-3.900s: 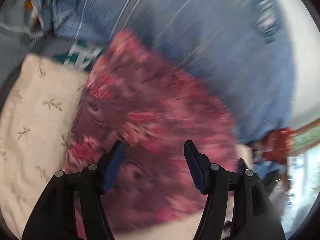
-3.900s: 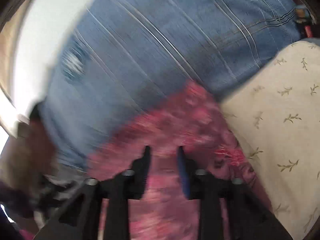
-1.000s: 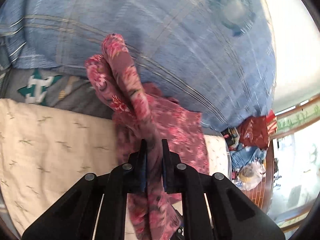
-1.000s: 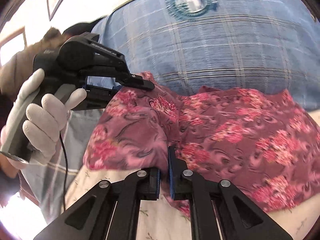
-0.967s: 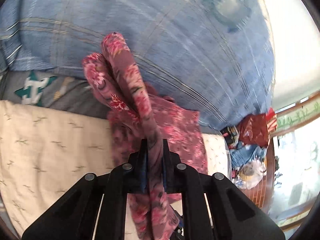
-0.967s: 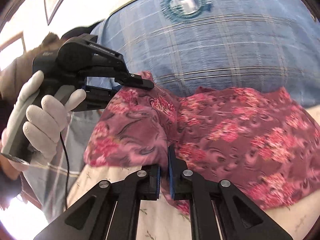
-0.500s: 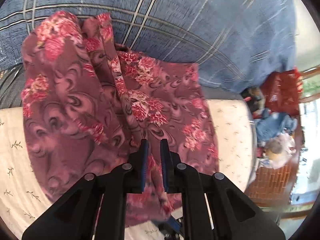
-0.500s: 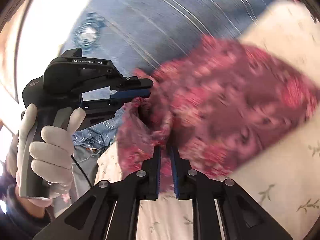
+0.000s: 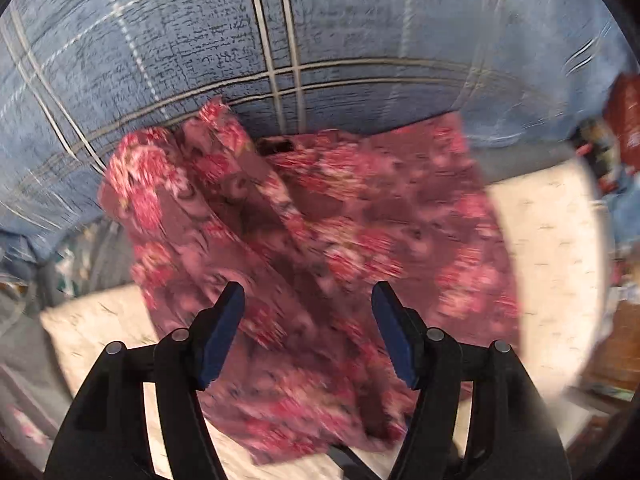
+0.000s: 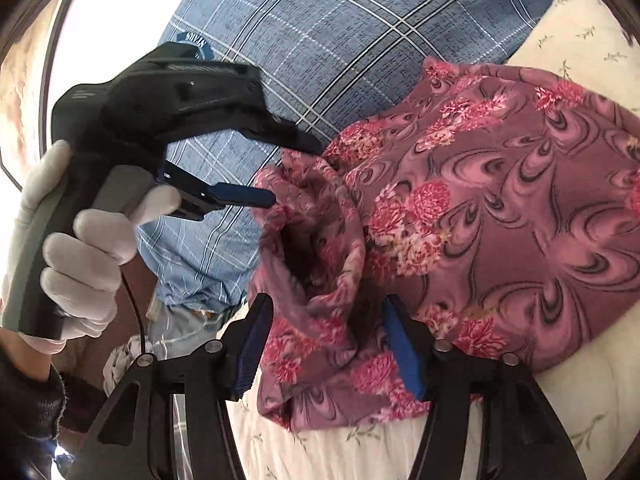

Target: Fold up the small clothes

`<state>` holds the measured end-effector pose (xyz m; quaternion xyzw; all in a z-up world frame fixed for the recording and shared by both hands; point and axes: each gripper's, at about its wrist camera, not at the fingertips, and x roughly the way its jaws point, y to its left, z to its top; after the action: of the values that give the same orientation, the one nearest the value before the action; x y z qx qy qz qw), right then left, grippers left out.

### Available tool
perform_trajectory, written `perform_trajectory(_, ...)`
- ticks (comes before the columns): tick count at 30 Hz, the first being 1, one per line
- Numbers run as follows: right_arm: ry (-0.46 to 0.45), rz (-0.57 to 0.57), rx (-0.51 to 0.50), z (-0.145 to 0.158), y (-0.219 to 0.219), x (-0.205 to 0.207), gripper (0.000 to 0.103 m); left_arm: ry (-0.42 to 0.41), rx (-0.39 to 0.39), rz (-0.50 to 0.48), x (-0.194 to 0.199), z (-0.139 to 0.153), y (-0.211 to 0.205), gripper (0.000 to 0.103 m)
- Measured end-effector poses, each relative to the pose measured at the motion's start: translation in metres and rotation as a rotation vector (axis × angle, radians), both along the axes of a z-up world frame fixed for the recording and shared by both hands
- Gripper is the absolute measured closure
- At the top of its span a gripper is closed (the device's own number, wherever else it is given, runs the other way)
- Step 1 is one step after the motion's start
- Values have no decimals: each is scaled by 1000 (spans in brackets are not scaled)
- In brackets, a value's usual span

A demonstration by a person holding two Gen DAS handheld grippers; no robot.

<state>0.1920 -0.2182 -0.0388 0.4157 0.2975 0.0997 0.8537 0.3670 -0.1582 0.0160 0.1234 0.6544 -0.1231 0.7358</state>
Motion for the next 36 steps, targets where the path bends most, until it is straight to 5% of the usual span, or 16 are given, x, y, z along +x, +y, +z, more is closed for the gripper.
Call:
perform_trajectory(6,-14,26,11,-2,2,9,48,-15,127,40,21,-29,-1,38)
perform_trajectory(9,-22,89,51,-2,4,20,73,-6,117,72,23,-45,6,47)
perform_trajectory(10,-26,110,71,-2,5,21,93,-20,98,87,22,-46,10,50)
perform_trajectory(14,-66,97,133,1,-3,18,98,-43,-65,142,12,-34,33,100)
perform_trajectory(20,-209,18,287,26,-40,-12,103,-22,-286,155,-17,8,43,103)
perform_trajectory(23,-288,-84,329,36,-76,-45,103,-23,-357,101,-33,25,20,103)
perform_trajectory(25,-257,-148,325,30,-97,-56,103,-39,-336,54,-39,31,-1,103)
perform_trajectory(31,-73,-37,350,1,-93,-25,88,-76,-98,37,-19,31,-34,99)
perform_trajectory(34,-51,59,304,4,-60,-2,40,-73,5,89,-6,26,-11,78)
perform_trajectory(36,-49,87,238,6,-41,6,38,-62,23,111,0,21,4,77)
